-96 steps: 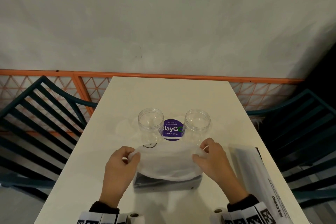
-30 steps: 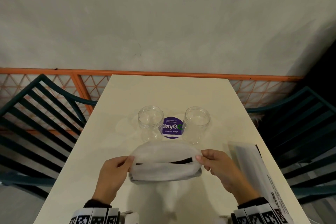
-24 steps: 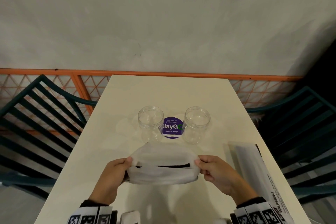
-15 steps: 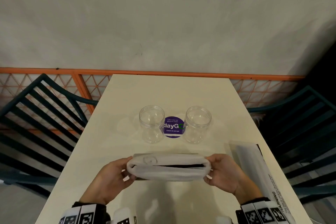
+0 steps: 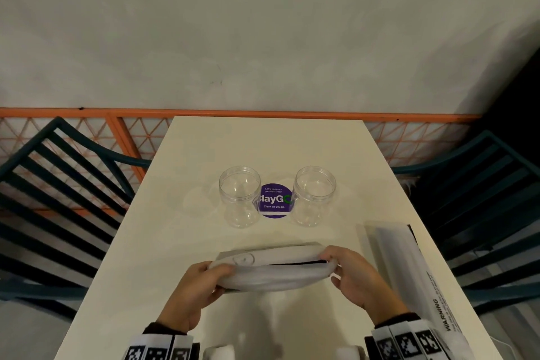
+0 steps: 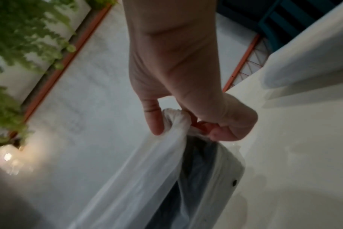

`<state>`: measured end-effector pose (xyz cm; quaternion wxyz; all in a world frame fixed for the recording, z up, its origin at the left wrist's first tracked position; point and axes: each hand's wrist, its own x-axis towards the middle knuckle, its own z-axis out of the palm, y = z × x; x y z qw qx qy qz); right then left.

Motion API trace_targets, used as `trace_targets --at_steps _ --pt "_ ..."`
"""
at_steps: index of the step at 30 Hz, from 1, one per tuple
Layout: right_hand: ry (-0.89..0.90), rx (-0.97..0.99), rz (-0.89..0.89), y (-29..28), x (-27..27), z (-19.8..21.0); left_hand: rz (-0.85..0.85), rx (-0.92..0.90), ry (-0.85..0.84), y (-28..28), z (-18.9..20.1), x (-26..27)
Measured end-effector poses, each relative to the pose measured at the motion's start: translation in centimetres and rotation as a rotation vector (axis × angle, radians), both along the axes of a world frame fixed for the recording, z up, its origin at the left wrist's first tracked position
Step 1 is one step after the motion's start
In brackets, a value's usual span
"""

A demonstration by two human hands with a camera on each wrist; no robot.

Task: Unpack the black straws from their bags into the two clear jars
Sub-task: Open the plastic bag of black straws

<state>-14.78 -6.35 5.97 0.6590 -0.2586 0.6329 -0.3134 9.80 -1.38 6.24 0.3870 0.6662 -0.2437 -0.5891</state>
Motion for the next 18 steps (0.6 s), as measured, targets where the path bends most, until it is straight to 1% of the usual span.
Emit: trace_targets --at_steps 4,6,8,10,12,16,18 --pt "0.370 -0.147 0.144 0.1 1.5 -0.4 0.028 0.007 -0.039 -0.3 0.0 0.3" --pt "0.531 -0.264 0.186 0.2 1.8 -0.7 0.067 -0.026 -0.111 -0.5 -0.2 0.6" --pt "0.623 -0.371 0.208 0.5 2.0 -0.9 0.061 -0.052 -0.238 -0.8 -0.8 1.1" --pt "0.674 -0.470 0.231 0.9 2.3 -1.0 0.001 -0.045 -0.373 -0.8 -1.0 1.5" --pt "0.702 -0.502 0.227 1.0 2.4 -0.9 -0.028 -0.058 -0.432 -0.8 -1.1 1.6" --pt "0.688 -0.378 0.145 0.0 1.4 -0.4 -0.010 -0.209 -0.415 -1.3 -1.1 2.4" --pt "0.655 -0.306 0.114 -0.4 1.1 -0.1 -0.033 -0.278 -0.436 -1.6 -0.8 2.5"
